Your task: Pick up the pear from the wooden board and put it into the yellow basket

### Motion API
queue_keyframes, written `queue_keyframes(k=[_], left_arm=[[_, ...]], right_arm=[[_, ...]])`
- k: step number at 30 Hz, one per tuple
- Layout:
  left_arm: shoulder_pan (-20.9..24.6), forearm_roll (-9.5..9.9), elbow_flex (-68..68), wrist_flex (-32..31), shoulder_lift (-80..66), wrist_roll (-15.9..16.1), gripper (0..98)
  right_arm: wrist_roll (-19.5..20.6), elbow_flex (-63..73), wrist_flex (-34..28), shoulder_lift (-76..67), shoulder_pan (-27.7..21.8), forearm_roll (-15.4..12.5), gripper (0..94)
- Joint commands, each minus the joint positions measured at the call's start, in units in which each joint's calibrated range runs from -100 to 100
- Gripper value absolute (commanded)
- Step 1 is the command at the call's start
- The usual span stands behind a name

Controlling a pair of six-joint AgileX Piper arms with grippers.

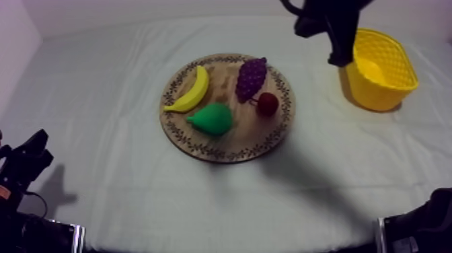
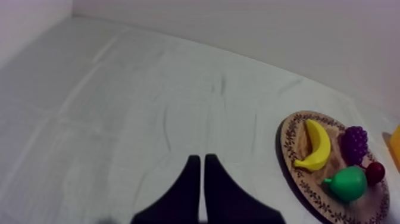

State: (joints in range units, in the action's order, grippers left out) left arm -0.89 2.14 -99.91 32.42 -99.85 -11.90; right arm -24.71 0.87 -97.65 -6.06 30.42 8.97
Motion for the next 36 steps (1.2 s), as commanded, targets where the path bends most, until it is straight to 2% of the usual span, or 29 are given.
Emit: queue_keyframes(k=[1,5,9,14,19,25,29,36], left_arm=[[0.0,0.03,0.0,0.0,0.0,0.0,0.1],[0.0,0.03,0.0,0.0,0.0,0.0,0.1],[0.0,0.03,0.0,0.0,0.0,0.0,0.1],[0.0,0.03,0.0,0.0,0.0,0.0,0.1],[0.0,0.03,0.0,0.0,0.0,0.0,0.1],[0.0,0.03,0.0,0.0,0.0,0.0,0.1],[0.0,0.03,0.0,0.0,0.0,0.0,0.1],[0.0,0.03,0.0,0.0,0.0,0.0,0.1]], right_arm=[[0.3,7.5,-1.3,2.1,1.3,-0.1,2.1],[0.3,10.3,-2.0,4.9,3.4,-0.7,4.2],[0.2,10.8,-2.1,6.9,4.9,-1.6,12.4],[0.8,11.0,-2.1,8.6,5.4,-2.3,30.8],[2.9,11.4,-1.4,9.9,5.4,-1.3,53.1],[4.1,9.4,-0.3,11.9,5.5,-0.1,68.7],[5.0,7.4,1.4,14.3,5.7,0.3,73.3],[6.2,4.3,6.0,21.1,5.9,-0.1,75.7]])
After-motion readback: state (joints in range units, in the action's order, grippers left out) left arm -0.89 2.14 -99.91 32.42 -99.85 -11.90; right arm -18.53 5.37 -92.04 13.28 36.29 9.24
